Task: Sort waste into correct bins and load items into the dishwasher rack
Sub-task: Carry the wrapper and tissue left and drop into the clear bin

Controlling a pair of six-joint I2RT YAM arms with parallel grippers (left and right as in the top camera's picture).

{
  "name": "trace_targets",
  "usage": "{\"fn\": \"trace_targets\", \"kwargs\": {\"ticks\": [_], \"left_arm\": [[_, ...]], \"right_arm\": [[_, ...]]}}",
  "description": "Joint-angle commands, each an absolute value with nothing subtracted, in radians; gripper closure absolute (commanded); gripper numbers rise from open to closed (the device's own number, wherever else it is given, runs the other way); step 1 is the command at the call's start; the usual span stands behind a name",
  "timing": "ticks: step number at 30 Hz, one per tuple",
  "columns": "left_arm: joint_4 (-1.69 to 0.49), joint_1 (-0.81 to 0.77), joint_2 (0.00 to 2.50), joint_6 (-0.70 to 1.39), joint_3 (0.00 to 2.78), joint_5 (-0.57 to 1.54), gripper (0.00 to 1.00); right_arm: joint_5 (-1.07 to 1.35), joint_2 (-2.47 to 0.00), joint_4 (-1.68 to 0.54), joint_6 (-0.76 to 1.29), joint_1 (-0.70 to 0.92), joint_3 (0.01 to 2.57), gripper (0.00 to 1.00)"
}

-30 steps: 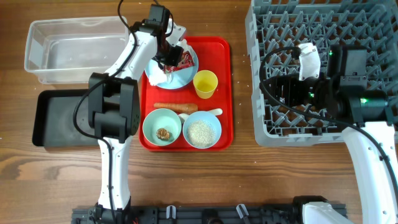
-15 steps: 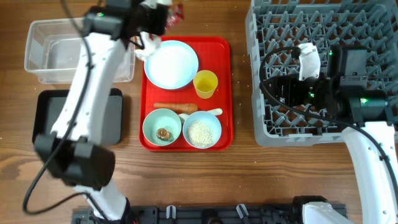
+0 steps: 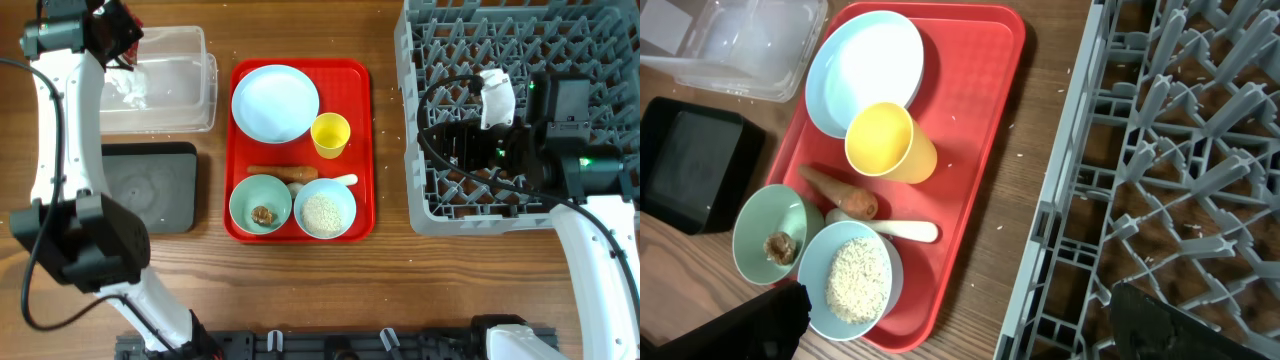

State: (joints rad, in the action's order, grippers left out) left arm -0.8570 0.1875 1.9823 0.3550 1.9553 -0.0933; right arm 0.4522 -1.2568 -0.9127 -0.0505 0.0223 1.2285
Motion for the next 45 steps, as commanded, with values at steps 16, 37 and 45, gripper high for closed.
{"fn": "trace_targets", "kwargs": {"ticks": [16, 37, 45], "left_arm": [[-0.857, 0.237, 2.09, 0.633, 1.956, -0.061, 0.0], [-0.869, 0.239, 2.043, 0.093, 1.956, 0.108, 0.16], [-0.896, 0.237, 2.015, 0.083, 1.956, 0.227, 0.08]], "right_arm": [[0.462, -1.264, -0.912, -0.023, 0.018, 1.248, 0.02], [0.461, -1.264, -0.904, -0.026, 0.017, 1.248, 0.02], [0.461, -1.264, -0.905, -0.026, 0.017, 1.248, 0.01]]}}
